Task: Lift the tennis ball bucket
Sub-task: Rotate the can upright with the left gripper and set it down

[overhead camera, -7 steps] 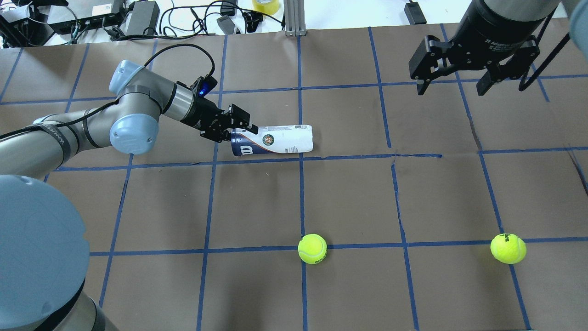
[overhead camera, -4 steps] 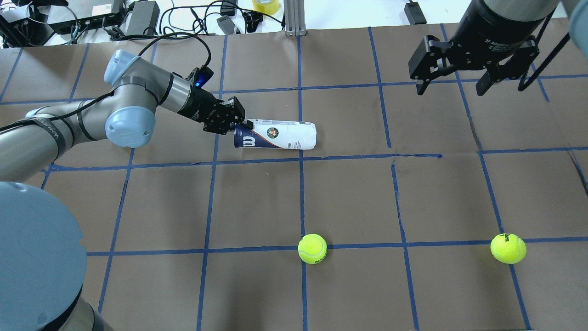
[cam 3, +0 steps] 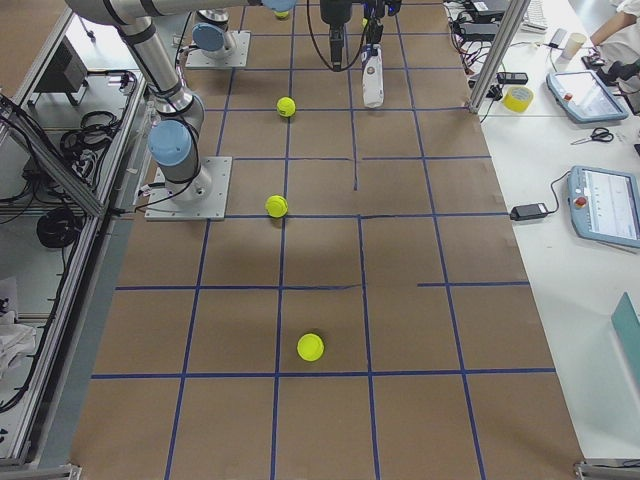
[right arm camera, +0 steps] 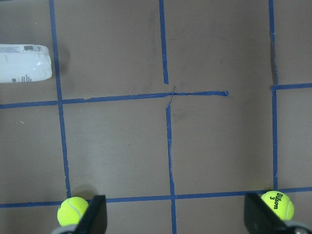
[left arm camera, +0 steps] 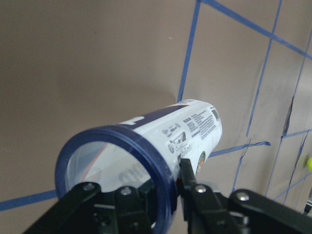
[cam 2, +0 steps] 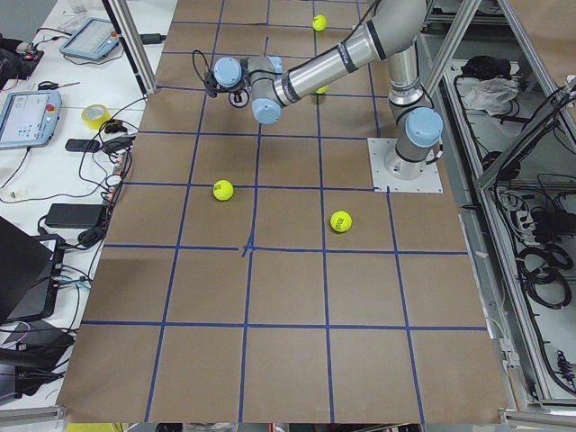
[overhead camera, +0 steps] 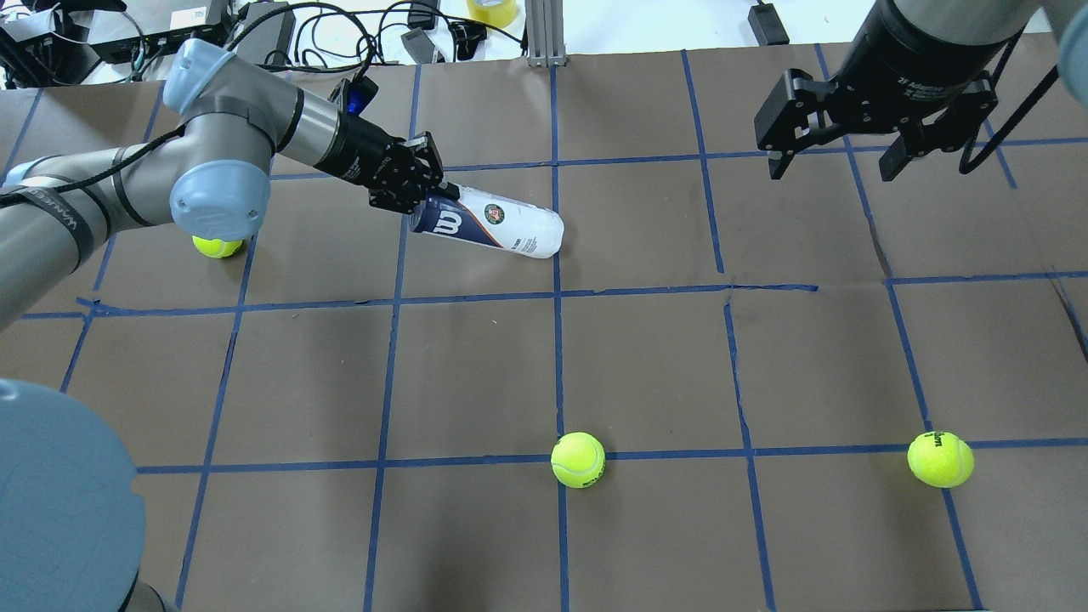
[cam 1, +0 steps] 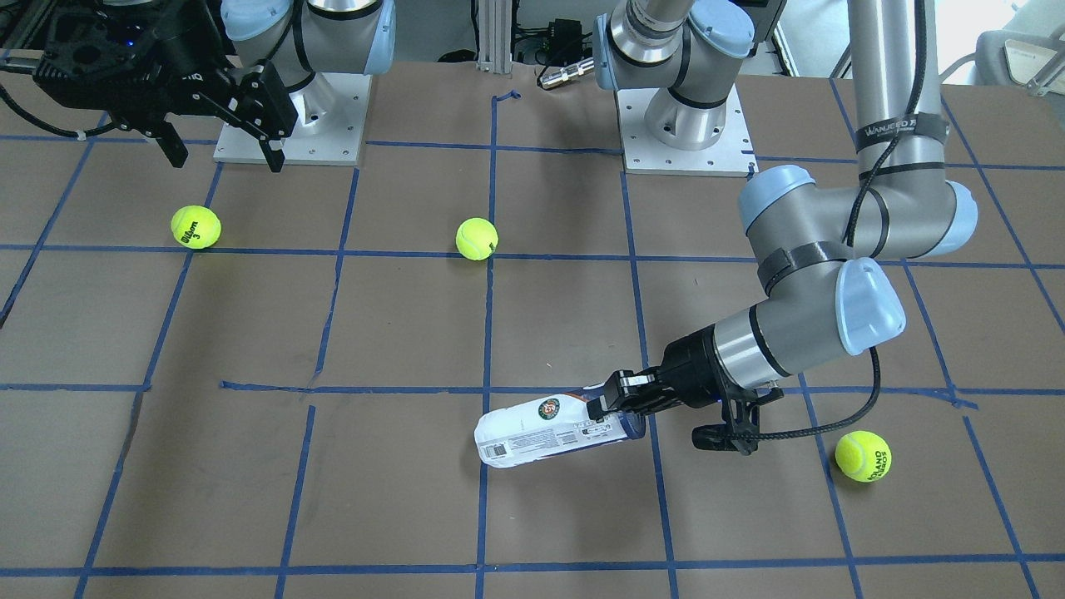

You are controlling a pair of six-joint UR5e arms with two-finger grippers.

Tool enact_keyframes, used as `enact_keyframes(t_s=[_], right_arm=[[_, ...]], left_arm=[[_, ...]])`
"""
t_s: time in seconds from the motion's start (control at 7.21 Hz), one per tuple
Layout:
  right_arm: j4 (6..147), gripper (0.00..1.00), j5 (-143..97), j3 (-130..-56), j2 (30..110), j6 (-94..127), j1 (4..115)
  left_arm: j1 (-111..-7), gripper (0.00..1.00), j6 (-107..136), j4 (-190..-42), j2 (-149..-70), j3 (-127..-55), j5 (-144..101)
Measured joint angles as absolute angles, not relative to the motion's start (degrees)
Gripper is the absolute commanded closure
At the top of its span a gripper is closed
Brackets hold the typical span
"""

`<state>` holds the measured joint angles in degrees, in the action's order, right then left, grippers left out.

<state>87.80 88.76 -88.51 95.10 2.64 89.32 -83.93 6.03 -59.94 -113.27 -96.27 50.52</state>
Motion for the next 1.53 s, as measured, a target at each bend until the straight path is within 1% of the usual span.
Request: enact_keyframes(t_s=[0.28,0.69,1.11,1.25,1.39,1.53], right_arm=[[87.84,0.0,88.85,-88.99,95.17,2.64,89.32],[87.81,0.0,88.88,-89.12,95.18,2.6,89.31],[87.8,0.0,89.02,-89.12,95.18,2.58,89.3],[87.8,0.0,89.07,-89.12,95.18,2.56,89.3],[87.8,0.0,89.15,-89.12,95.17,2.55,89.3],[87.8,0.0,89.19,-89.15,95.14,2.55,89.3]], left_arm=[[-86.61,1.0,9.14,-61.17,-111.29,-92.13,60.46],[-92.72,1.0,9.18,-67.05,-111.47,-82.96,79.48],[-95.98,1.0,7.71,-68.23,-113.81,-80.83,88.63],[-96.66,0.6,7.46,-68.24,-114.69,-80.69,88.88],[-97.14,0.23,7.35,-68.39,-115.2,-80.64,88.93],[-97.48,0.0,7.57,-68.85,-115.4,-80.63,89.01]])
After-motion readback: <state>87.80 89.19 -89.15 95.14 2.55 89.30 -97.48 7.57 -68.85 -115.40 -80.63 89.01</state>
